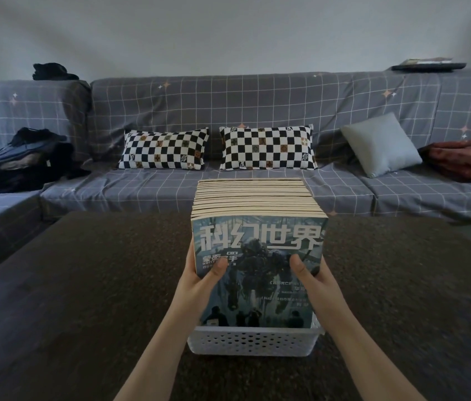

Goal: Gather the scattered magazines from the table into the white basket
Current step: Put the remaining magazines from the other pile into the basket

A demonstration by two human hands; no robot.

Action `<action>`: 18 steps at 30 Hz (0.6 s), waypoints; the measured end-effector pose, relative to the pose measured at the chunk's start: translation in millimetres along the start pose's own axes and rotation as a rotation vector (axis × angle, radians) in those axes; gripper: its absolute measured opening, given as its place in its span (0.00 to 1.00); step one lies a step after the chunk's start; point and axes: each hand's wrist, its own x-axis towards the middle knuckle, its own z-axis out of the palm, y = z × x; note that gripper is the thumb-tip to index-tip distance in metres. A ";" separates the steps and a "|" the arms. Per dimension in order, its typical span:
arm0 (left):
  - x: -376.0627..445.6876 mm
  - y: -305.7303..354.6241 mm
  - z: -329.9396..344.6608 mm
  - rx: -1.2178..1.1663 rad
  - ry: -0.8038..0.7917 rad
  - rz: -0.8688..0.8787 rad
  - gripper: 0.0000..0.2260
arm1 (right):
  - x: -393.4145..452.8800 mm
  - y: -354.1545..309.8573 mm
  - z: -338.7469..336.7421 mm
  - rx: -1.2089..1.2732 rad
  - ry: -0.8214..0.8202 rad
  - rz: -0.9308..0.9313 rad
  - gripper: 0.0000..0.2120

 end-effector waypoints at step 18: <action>-12.5 8.2 -29.7 0.448 -0.047 -0.083 0.52 | -16.3 9.5 -16.8 -0.408 -0.002 0.026 0.44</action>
